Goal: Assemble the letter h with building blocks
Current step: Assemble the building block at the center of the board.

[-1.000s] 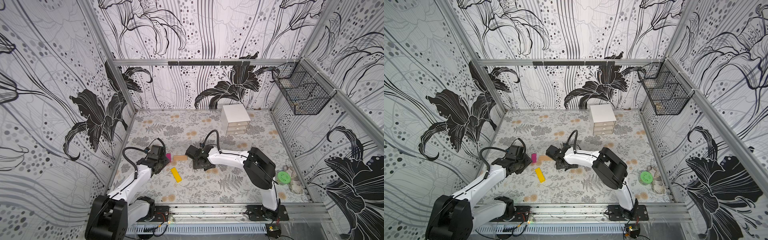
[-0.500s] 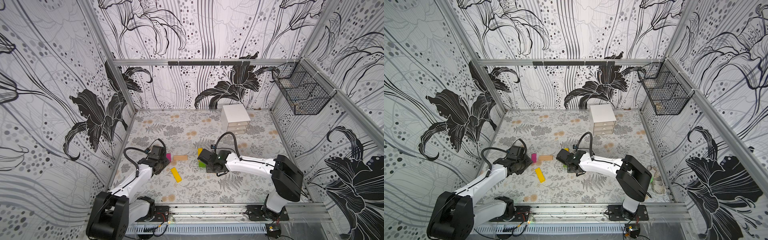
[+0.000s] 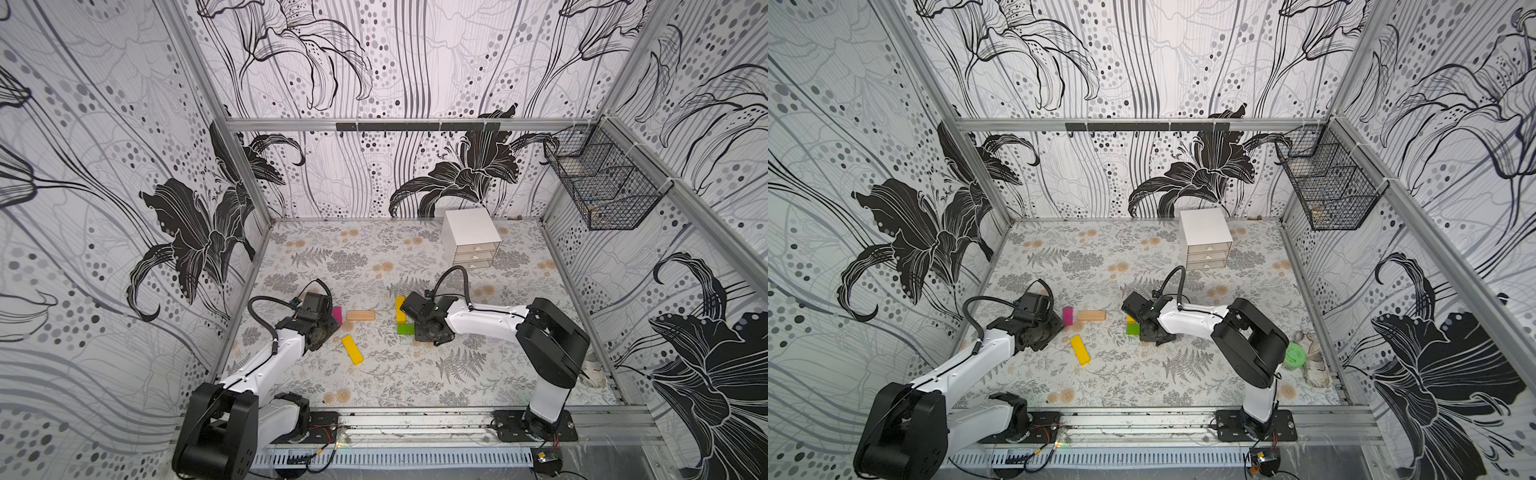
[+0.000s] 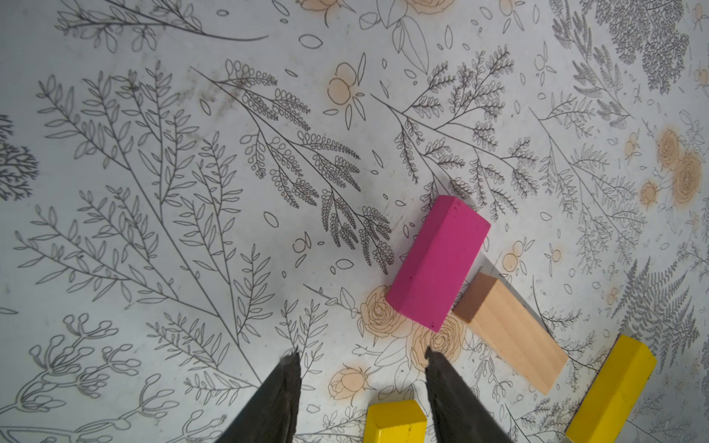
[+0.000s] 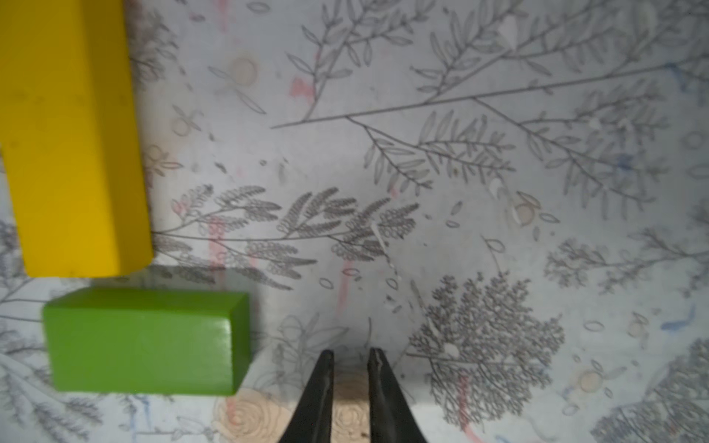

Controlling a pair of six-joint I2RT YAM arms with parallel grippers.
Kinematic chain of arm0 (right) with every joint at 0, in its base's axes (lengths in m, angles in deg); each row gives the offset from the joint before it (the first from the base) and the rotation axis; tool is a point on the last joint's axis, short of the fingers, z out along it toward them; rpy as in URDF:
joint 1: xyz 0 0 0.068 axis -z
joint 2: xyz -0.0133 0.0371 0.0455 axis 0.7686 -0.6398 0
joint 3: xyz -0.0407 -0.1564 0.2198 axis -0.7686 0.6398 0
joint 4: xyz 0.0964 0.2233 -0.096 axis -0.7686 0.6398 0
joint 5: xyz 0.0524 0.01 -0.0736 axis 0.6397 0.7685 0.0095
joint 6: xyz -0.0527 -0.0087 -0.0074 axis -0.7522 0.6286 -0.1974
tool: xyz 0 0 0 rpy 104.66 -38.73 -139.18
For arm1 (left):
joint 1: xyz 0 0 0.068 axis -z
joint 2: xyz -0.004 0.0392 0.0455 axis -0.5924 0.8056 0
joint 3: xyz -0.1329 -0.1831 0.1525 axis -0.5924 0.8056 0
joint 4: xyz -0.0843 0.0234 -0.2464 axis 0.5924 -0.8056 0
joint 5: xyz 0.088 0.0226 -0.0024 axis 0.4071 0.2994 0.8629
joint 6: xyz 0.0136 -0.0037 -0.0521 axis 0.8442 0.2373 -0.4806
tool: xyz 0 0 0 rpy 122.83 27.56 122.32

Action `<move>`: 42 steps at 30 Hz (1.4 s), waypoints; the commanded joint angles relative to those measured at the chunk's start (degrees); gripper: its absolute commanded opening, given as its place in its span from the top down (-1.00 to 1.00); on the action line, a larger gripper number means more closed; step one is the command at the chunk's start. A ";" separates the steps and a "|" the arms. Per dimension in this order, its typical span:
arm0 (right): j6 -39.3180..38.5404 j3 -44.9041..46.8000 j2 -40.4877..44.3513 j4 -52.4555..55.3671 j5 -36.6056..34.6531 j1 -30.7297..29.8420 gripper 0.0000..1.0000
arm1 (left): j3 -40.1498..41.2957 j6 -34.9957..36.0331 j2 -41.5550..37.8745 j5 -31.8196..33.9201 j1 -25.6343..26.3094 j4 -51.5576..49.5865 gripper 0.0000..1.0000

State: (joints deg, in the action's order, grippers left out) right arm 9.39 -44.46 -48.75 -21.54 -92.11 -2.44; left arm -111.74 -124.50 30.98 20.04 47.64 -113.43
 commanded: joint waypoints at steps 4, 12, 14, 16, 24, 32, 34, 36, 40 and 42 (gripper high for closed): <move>-1.98 -2.37 -3.44 -1.36 1.40 0.42 0.62 | 0.57 0.43 -0.10 -0.20 0.22 1.42 -0.10; -2.66 -4.91 -5.27 -0.86 1.81 0.48 0.63 | 0.57 0.60 0.30 -0.24 0.25 1.70 -0.10; -2.80 -5.33 -5.54 -0.69 1.81 0.46 0.63 | 0.58 0.64 0.42 -0.28 0.21 1.68 -0.10; -2.68 -5.71 -5.83 -0.24 1.55 0.46 0.63 | 0.72 0.61 0.34 -0.29 0.23 1.73 -0.10; -2.50 -6.48 -6.78 0.29 1.56 0.46 0.63 | 0.53 0.61 0.54 -0.33 0.20 1.70 -0.10; -2.49 -5.46 -2.58 1.71 -1.30 0.38 0.62 | 0.20 0.72 0.64 -0.37 0.27 1.64 -0.11; -2.58 -5.22 -0.54 3.19 -2.31 0.13 0.56 | -0.03 0.69 0.73 -0.61 0.28 1.64 -0.11; -2.13 -5.05 1.18 4.98 -3.49 -1.01 0.49 | -0.22 0.64 0.65 -0.97 0.21 1.73 -0.11; -0.15 -6.83 2.35 9.59 -6.37 -6.17 0.48 | -0.86 0.74 1.79 -0.99 0.21 2.34 -0.11; 1.85 -7.45 2.63 10.86 -7.56 -9.42 0.47 | -1.89 1.06 3.18 -1.03 0.21 2.26 -0.11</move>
State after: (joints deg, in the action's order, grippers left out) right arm 8.32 -50.38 -47.37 -15.86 -96.29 -7.90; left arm -111.78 -124.44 32.66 19.30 47.64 -112.38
